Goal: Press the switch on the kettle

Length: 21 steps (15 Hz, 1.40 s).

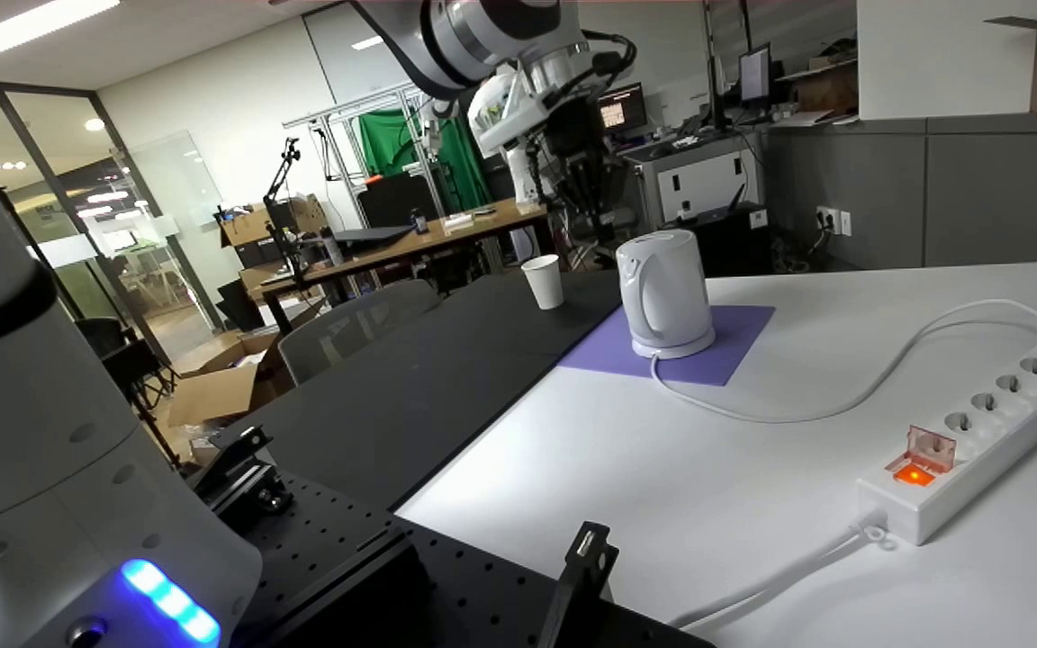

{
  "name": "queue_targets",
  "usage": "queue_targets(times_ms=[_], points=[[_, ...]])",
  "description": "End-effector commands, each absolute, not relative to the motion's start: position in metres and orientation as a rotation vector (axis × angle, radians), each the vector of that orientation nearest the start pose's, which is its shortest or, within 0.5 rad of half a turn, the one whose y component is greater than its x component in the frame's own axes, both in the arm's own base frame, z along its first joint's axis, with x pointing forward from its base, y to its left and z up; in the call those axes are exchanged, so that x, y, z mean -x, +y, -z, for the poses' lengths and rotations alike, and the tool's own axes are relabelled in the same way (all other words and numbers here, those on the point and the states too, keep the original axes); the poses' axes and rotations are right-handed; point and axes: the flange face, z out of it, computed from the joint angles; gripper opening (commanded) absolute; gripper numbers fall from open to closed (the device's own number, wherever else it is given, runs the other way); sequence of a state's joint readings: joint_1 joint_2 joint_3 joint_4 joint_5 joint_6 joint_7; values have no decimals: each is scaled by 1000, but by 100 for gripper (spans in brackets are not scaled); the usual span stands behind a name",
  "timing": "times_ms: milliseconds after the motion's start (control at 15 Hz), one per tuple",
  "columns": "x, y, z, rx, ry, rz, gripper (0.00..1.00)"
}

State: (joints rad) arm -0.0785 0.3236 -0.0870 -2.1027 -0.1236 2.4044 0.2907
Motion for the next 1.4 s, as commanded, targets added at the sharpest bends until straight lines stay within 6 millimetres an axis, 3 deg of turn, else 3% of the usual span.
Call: queue_targets(times_ms=[0, 867, 1333], points=[[-594, -104, -254, 3170, 589, -11, 0], [-619, -113, -218, 3110, 607, -46, 0], [-622, -118, -214, 3099, 610, -5, 0]])
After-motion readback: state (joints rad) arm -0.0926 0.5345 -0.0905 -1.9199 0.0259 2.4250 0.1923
